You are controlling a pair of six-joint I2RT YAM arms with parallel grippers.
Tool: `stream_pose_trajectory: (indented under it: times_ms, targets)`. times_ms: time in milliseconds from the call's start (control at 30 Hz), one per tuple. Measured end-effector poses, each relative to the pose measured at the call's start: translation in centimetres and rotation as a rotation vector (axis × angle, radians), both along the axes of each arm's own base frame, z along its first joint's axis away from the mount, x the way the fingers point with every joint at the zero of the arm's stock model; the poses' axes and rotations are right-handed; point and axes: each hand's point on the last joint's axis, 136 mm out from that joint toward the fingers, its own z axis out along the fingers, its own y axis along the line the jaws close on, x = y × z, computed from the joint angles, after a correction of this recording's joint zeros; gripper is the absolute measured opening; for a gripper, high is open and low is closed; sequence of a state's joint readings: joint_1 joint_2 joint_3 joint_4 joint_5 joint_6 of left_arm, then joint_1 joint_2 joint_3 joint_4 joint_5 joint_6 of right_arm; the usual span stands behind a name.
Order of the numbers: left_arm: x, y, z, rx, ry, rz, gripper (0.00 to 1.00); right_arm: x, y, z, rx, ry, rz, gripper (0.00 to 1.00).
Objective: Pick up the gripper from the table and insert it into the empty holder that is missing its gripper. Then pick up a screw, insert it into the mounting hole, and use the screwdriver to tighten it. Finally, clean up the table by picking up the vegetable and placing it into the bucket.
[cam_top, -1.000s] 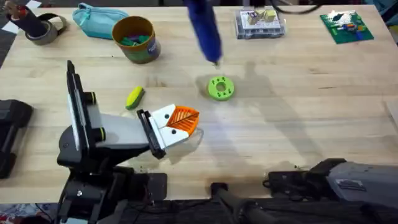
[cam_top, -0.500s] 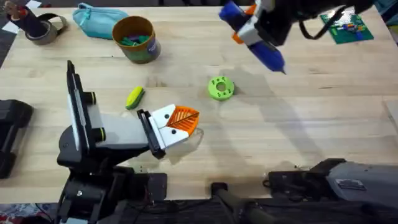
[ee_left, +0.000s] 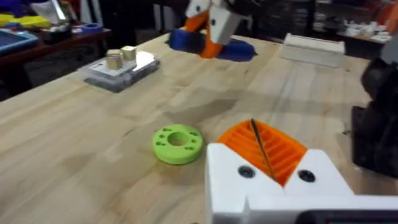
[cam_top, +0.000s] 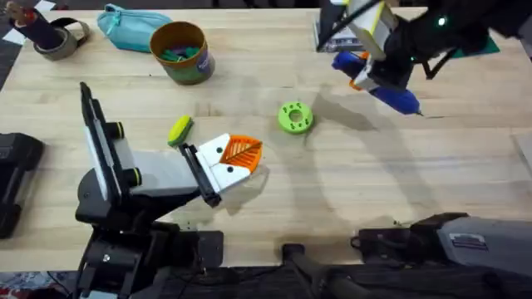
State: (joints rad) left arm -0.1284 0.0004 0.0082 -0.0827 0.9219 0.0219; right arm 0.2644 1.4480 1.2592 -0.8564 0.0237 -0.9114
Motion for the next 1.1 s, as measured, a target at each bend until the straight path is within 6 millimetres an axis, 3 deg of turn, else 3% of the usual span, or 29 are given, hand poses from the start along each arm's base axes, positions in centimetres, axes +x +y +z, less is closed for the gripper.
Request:
stream_pose_trajectory:
  times_ms: [300,533,667,733,800,867,933,1033,1067,1100]
  targets:
    - [1.4,0.9,0.1,0.005,-0.012,0.097,0.004,1.7,-4.2,-5.1,-0.015,-0.039,-0.092,0.050]
    - [1.6,1.0,0.1,0.006,-0.012,0.109,0.004,0.5,-4.7,-10.5,-0.039,0.073,-0.090,0.047]
    - [1.6,1.0,0.1,0.006,-0.013,0.111,0.004,0.3,-4.8,-12.3,-0.057,0.122,-0.079,0.046]
    - [1.6,1.0,0.1,0.006,-0.013,0.111,0.004,0.2,-4.8,-12.6,-0.062,0.131,-0.079,0.148]
    - [1.6,1.0,0.1,0.006,-0.012,0.111,0.020,0.1,-4.8,-12.6,-0.063,0.134,-0.077,0.353]
    - [1.6,1.0,0.1,0.007,-0.014,0.112,0.187,0.2,-4.8,-12.5,-0.063,0.129,-0.077,0.646]
    - [1.6,1.0,0.1,0.006,-0.013,0.112,0.504,0.3,-4.8,-12.1,-0.060,0.117,-0.079,0.917]
    - [1.6,1.0,0.1,0.006,-0.013,0.112,0.922,0.2,-4.8,-10.9,-0.047,0.090,-0.100,0.994]
    - [1.6,1.1,0.1,0.004,-0.010,0.112,0.985,0.5,-4.8,-7.9,-0.009,0.002,-0.147,0.997]
    - [1.6,1.1,0.1,0.004,-0.012,0.113,0.986,0.6,-4.8,-6.4,0.010,-0.041,-0.168,0.997]
